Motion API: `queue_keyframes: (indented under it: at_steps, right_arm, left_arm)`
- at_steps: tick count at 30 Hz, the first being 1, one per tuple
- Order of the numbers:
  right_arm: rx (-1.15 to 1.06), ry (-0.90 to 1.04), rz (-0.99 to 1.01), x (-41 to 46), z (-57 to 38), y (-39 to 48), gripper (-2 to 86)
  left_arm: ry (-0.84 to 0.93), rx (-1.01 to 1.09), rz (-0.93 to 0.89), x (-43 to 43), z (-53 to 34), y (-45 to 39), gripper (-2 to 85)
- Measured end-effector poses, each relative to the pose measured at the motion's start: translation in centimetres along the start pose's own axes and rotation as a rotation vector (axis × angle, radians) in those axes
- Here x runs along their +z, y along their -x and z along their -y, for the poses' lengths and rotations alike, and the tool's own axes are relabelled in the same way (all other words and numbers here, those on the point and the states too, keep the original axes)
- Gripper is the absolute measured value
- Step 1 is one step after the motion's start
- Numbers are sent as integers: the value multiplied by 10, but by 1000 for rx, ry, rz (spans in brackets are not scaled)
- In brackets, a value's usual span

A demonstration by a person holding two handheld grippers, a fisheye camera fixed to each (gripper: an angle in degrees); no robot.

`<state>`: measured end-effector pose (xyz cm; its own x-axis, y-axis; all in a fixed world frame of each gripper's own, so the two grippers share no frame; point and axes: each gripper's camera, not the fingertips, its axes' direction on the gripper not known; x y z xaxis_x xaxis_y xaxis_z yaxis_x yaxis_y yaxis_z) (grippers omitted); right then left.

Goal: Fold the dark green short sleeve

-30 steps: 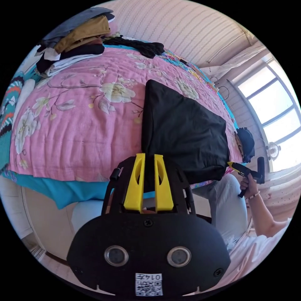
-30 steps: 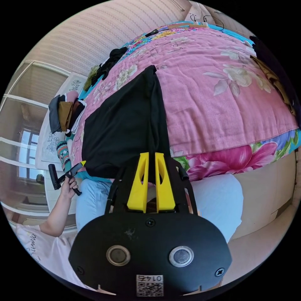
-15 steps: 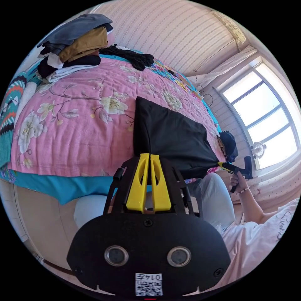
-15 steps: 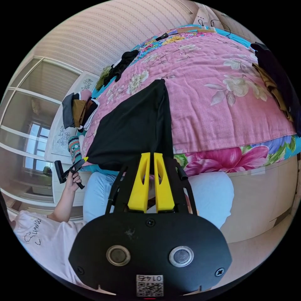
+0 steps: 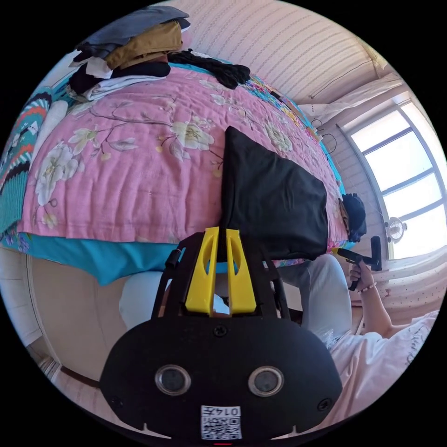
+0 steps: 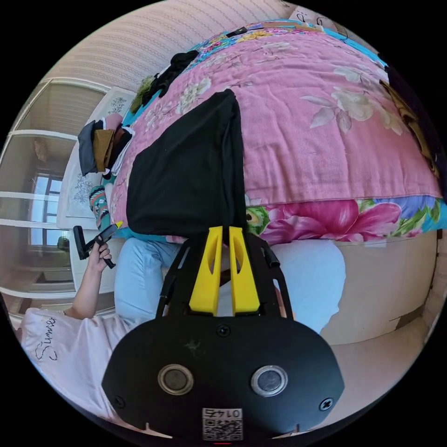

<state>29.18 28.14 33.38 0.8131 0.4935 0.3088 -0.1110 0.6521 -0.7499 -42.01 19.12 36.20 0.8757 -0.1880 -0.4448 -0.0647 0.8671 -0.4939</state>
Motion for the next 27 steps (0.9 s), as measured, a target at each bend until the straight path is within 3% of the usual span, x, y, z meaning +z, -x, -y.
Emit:
queue_keyframes:
  at_steps: [5,13,18,23,27]
  right_arm:
    - [-76,-115,-62,-20,42,7,39]
    - [-74,-313,-7,-22,124,4,76]
    - [1,-316,-29,-5,165,-17,65]
    - [40,-244,157,9,191,-48,7]
    - [76,-282,193,-1,190,-71,1]
  left_arm:
    - [-66,18,-3,-1,60,2,43]
    - [4,12,-51,62,161,-9,62]
    - [11,13,-19,91,199,-14,65]
    - [51,47,-37,117,228,-18,65]
    - [50,42,-34,125,235,-13,55]
